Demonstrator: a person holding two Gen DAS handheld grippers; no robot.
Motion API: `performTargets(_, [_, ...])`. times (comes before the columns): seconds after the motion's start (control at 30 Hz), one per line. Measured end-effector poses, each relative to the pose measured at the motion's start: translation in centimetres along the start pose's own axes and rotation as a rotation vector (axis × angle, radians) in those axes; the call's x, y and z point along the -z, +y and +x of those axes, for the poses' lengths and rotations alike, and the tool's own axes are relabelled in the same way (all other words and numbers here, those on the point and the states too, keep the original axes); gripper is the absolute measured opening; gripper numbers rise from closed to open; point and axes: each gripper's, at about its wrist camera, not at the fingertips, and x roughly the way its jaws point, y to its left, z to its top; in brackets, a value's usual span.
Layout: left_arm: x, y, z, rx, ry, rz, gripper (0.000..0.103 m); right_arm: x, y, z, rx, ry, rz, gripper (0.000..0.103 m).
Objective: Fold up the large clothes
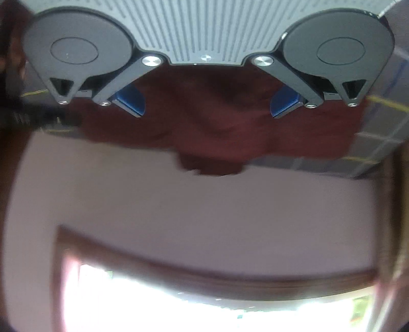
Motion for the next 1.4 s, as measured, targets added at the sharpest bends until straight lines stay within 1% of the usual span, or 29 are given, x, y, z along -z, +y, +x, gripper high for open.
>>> performTargets(0.03, [0.3, 0.7, 0.4, -0.04, 0.003, 0.014, 0.103, -0.4, -0.2, 2.1, 0.032, 0.039, -0.009, 0.088])
performTargets(0.07, [0.4, 1.2, 0.9, -0.079, 0.005, 0.033, 0.103, -0.6, -0.4, 3.7, 0.041, 0.077, -0.02, 0.059])
performTargets(0.1, [0.4, 1.7, 1.4, -0.106, 0.006, 0.045, 0.103, -0.6, -0.6, 5.1, 0.02, 0.121, -0.012, 0.036])
performTargets(0.13, [0.4, 3.1, 1.0, -0.121, 0.004, 0.045, 0.103, -0.8, -0.7, 5.9, 0.022, 0.136, 0.017, 0.024])
performTargets(0.17, [0.3, 4.4, 0.9, -0.13, 0.0, 0.041, 0.103, -1.1, -0.5, 5.8, 0.019, 0.12, 0.01, 0.016])
performTargets(0.2, [0.0, 5.1, 1.2, -0.139, -0.004, 0.042, 0.103, -1.6, 0.0, 5.3, 0.012, 0.083, -0.024, 0.014])
performTargets(0.27, [-0.8, 6.5, 2.0, -0.167, 0.004, 0.027, 0.102, -2.7, 0.7, 3.6, 0.031, 0.006, -0.064, 0.012])
performTargets(0.37, [-1.6, 8.1, 3.0, -0.14, 0.013, -0.009, 0.103, -4.5, 0.6, 1.6, 0.049, -0.088, -0.069, 0.011])
performTargets(0.4, [-1.9, 8.1, 3.5, -0.145, 0.011, -0.01, 0.103, -4.8, 0.4, 1.4, 0.062, -0.099, -0.075, 0.011])
performTargets(0.43, [-2.1, 8.0, 3.4, -0.158, 0.008, -0.005, 0.103, -4.8, 0.1, 1.6, 0.076, -0.091, -0.081, 0.011])
performTargets(0.5, [-2.1, 8.2, 5.1, -0.202, 0.013, 0.015, 0.103, -4.0, -0.5, 3.2, 0.113, -0.036, -0.09, 0.011])
performTargets(0.53, [-2.0, 8.6, 6.1, -0.221, 0.027, 0.013, 0.103, -3.2, -1.1, 4.1, 0.15, -0.011, -0.089, 0.011])
performTargets(0.57, [-2.0, 9.0, 6.9, -0.228, 0.045, 0.0, 0.103, -2.5, -1.8, 4.9, 0.181, 0.005, -0.081, 0.009])
performTargets(0.63, [-2.4, 9.4, 7.7, -0.222, 0.063, -0.024, 0.103, -1.4, -3.2, 6.0, 0.203, 0.025, -0.06, 0.008])
performTargets(0.73, [-2.6, 9.9, 8.8, -0.236, 0.052, -0.027, 0.103, -0.5, -3.5, 6.9, 0.207, 0.043, -0.059, 0.006])
performTargets(0.8, [-2.8, 10.5, 10.6, -0.268, 0.08, -0.009, 0.103, -0.4, -3.6, 7.4, 0.21, 0.055, -0.064, 0.006])
performTargets(0.83, [-2.7, 11.0, 11.5, -0.274, 0.096, -0.024, 0.103, -0.3, -3.6, 7.7, 0.212, 0.067, -0.062, 0.005])
performTargets(0.87, [-2.5, 11.7, 12.6, -0.294, 0.119, -0.043, 0.103, 0.0, -3.8, 8.2, 0.237, 0.094, -0.061, 0.002])
performTargets(0.9, [-2.1, 12.3, 13.4, -0.315, 0.138, -0.06, 0.103, 0.1, -4.0, 8.3, 0.237, 0.106, -0.053, 0.002])
performTargets(0.97, [-1.6, 14.1, 14.6, -0.313, 0.174, -0.13, 0.103, 0.7, -4.0, 8.2, 0.236, 0.105, -0.046, 0.002])
performTargets(1.0, [-1.4, 14.5, 14.8, -0.311, 0.181, -0.143, 0.103, 0.7, -4.0, 8.2, 0.237, 0.105, -0.05, 0.002])
performTargets(1.1, [-1.0, 14.1, 15.3, -0.34, 0.179, -0.09, 0.103, 0.6, -4.0, 8.7, 0.234, 0.108, -0.039, 0.002])
performTargets(1.17, [-0.9, 13.6, 15.1, -0.349, 0.169, -0.068, 0.103, 0.2, -4.5, 8.1, 0.221, 0.084, 0.007, 0.002])
performTargets(1.2, [-0.9, 13.6, 14.9, -0.343, 0.165, -0.071, 0.103, -0.2, -4.8, 7.0, 0.228, 0.054, 0.061, 0.003])
performTargets(1.23, [-0.9, 13.7, 14.7, -0.336, 0.161, -0.079, 0.103, -0.6, -4.6, 5.6, 0.248, 0.0, 0.096, 0.007])
performTargets(1.27, [-0.9, 13.8, 14.5, -0.329, 0.156, -0.088, 0.103, -1.3, -4.0, 3.9, 0.253, -0.075, 0.096, 0.007])
performTargets(1.33, [-0.9, 13.8, 14.3, -0.326, 0.146, -0.094, 0.103, -2.9, -1.2, 1.3, 0.197, -0.187, 0.019, 0.007])
performTargets(1.37, [-0.9, 13.8, 14.1, -0.325, 0.139, -0.095, 0.103, -3.8, 0.6, 0.8, 0.151, -0.196, -0.038, 0.007])
performTargets(1.4, [-0.8, 13.7, 13.9, -0.326, 0.134, -0.094, 0.103, -4.8, 2.7, 1.1, 0.109, -0.179, -0.102, 0.007])
